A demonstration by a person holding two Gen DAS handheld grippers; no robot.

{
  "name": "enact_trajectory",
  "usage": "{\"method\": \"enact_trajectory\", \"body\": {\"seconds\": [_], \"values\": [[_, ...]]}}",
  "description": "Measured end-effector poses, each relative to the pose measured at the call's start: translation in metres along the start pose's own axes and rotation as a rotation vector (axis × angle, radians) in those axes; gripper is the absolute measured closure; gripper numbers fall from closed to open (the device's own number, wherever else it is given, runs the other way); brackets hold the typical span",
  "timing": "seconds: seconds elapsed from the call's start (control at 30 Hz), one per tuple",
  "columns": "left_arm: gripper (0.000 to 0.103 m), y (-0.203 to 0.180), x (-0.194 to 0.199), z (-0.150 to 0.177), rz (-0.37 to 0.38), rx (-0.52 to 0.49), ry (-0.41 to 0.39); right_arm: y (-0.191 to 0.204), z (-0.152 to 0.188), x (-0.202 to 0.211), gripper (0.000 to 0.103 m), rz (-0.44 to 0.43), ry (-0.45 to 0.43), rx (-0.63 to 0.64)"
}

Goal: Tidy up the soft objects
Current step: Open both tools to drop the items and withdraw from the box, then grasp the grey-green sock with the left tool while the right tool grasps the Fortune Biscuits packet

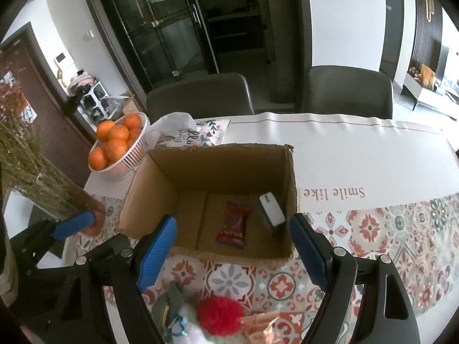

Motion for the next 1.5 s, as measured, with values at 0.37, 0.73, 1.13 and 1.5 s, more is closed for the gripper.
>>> {"method": "enact_trajectory", "body": {"seconds": [0.37, 0.73, 1.13, 1.5], "values": [[0.034, -0.01, 0.013, 0.029, -0.029, -0.001, 0.033, -0.003, 0.031, 0.018, 0.021, 0.046, 0.035, 0.02], [0.034, -0.008, 0.005, 0.056, -0.07, -0.025, 0.104, -0.001, 0.067, 0.008, 0.021, 0.121, 0.124, 0.086], [0.034, 0.0, -0.028, 0.087, -0.049, 0.002, 0.253, 0.001, 0.096, -0.022, 0.021, 0.143, 0.309, 0.164], [0.034, 0.011, -0.066, 0.098, 0.007, 0.095, 0.343, 0.002, 0.112, -0.045, 0.021, 0.157, 0.431, 0.198]]}}
Point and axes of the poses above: each gripper's, at about its wrist camera, not at the fingertips, and x roughly against the way its jaws point, y to its left, z to its underside, the point moved 1 cm from there along -x, roughly the way its jaws point, and after that the axes turned 12 degrees about z, right-handed, at the moved point
